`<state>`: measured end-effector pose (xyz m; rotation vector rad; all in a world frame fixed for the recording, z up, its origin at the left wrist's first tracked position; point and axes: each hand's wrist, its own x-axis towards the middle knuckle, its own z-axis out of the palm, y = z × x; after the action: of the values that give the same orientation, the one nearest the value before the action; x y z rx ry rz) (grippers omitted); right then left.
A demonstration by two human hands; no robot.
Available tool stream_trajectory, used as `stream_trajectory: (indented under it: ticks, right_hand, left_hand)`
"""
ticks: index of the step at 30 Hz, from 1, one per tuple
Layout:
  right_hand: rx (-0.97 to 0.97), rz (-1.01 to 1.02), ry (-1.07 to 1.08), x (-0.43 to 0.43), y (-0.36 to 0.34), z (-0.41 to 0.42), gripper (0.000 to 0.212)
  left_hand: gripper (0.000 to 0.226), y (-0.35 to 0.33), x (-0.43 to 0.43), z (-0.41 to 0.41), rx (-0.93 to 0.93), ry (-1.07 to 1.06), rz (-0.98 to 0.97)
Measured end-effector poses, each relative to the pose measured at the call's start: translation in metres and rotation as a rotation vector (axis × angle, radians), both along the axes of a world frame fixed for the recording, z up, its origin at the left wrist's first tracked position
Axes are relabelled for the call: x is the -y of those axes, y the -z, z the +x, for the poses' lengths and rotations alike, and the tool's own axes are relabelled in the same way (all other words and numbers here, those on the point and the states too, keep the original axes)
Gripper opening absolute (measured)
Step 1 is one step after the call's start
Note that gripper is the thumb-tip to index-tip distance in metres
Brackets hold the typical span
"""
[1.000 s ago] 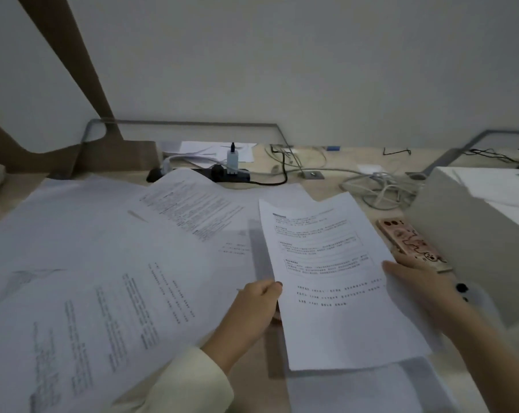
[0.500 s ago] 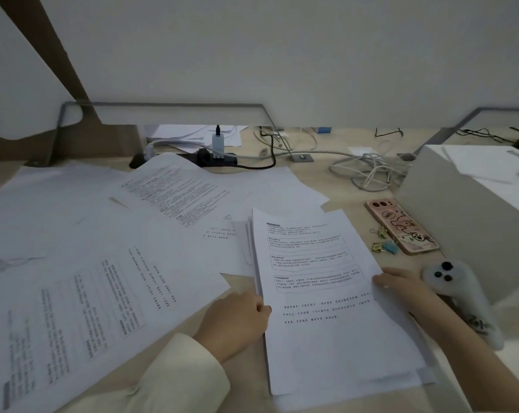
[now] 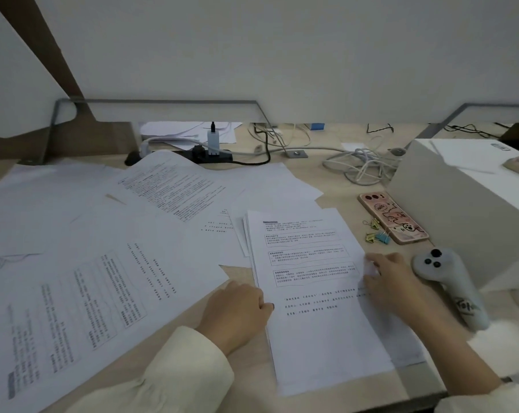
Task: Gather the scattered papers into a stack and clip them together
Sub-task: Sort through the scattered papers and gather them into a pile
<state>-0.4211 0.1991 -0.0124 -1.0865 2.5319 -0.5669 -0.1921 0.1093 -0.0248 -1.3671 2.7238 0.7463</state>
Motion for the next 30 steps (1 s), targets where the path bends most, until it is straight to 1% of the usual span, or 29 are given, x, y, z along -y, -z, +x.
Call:
stream_trajectory:
  ticks: [3, 5, 10, 13, 14, 17, 20, 23, 26, 29, 30]
  right_hand:
    - [-0.092, 0.023, -0.057, 0.002, -0.008, 0.009, 0.049]
    - [-0.092, -0.010, -0.142, 0.011, -0.021, 0.021, 0.050]
    - [0.027, -0.099, -0.431, 0.057, -0.054, 0.077, 0.040]
    - [0.126, -0.101, -0.568, 0.088, -0.058, 0.124, 0.037]
    - [0.142, -0.089, -0.616, 0.098, -0.055, 0.139, 0.037]
    - [0.165, -0.018, -0.749, 0.124, -0.043, 0.181, 0.039]
    - [0.153, 0.044, -0.838, 0.145, -0.032, 0.218, 0.044]
    - [0.132, 0.070, -0.928, 0.166, -0.027, 0.252, 0.052]
    - [0.093, 0.072, -0.982, 0.192, -0.024, 0.283, 0.060]
    - [0.000, 0.138, -1.033, 0.220, -0.019, 0.305, 0.074]
    - [-0.049, 0.192, -1.058, 0.228, -0.018, 0.310, 0.078]
  left_hand:
    - [0.027, -0.003, 0.001, 0.009, -0.075, -0.026, 0.042]
    - [0.024, -0.011, 0.003, 0.021, -0.147, -0.061, 0.018]
    - [0.016, -0.027, 0.015, 0.071, -0.371, -0.187, -0.034]
    - [0.010, -0.019, 0.029, 0.113, -0.416, -0.264, -0.037]
    - [0.012, -0.015, 0.032, 0.129, -0.421, -0.297, -0.046]
    - [0.033, 0.001, 0.036, 0.178, -0.357, -0.411, -0.088]
    - [0.056, 0.012, 0.034, 0.224, -0.205, -0.574, -0.154]
    - [0.071, 0.018, 0.033, 0.264, -0.078, -0.728, -0.186]
    - [0.085, 0.027, 0.035, 0.293, 0.007, -0.736, -0.177]
    - [0.113, 0.035, 0.031, 0.307, -0.045, -0.673, -0.180]
    - [0.115, 0.037, 0.031, 0.310, -0.064, -0.664, -0.188]
